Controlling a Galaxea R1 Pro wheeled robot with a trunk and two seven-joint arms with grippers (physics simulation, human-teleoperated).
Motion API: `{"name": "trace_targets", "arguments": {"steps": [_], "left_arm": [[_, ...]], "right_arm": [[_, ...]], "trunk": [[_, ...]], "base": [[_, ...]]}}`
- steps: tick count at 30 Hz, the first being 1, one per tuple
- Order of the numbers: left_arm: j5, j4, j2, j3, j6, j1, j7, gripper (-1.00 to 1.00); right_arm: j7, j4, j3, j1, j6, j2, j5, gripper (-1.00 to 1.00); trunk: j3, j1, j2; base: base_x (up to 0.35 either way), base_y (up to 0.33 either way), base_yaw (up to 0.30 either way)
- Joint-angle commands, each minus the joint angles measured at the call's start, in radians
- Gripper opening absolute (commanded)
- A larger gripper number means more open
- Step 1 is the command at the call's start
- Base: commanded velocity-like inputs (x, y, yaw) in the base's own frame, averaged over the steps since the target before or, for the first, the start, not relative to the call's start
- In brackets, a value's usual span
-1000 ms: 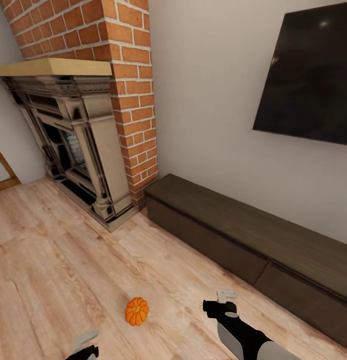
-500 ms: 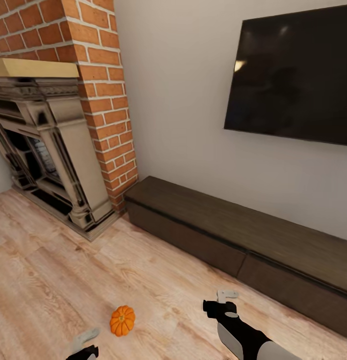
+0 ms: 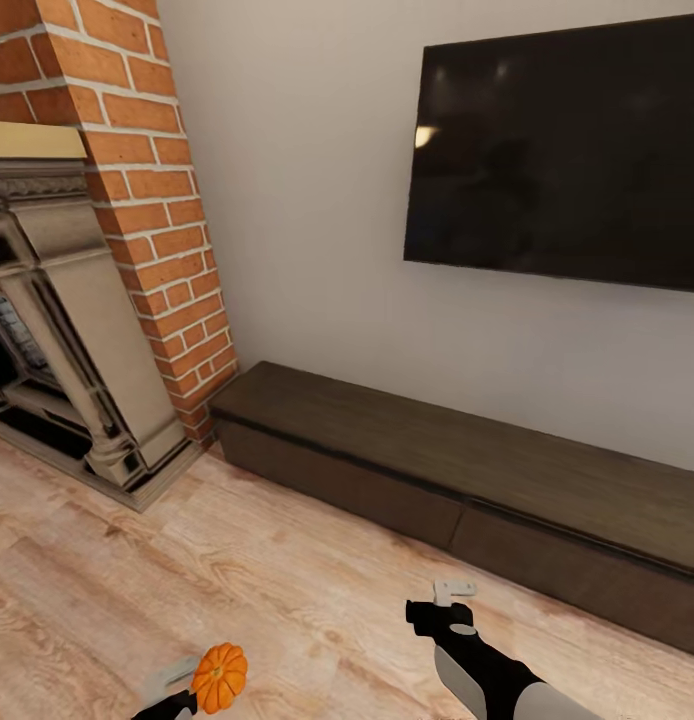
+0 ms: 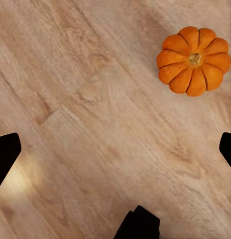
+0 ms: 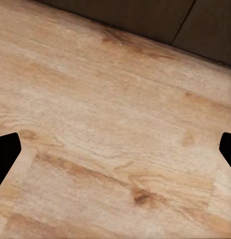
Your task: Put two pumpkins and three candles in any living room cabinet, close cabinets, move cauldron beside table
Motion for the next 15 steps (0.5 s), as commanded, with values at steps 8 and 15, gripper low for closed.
{"name": "trace_targets", "arguments": {"steps": [8, 15], "left_arm": [[0.004, -0.003, 0.001, -0.01, 0.006, 0.0, 0.008, 1.0], [0.004, -0.003, 0.002, -0.01, 0.006, 0.0, 0.008, 1.0]], "right_arm": [[-0.006, -0.001, 0.008, -0.001, -0.001, -0.001, -0.009, 1.0], [-0.006, -0.001, 0.008, -0.001, -0.001, -0.001, -0.009, 1.0]], "trunk": [[-0.001, 0.0, 0.0], [-0.001, 0.0, 0.0]], "base": [[0.003, -0.084, -0.034], [0.075, -0.012, -0.001]]}}
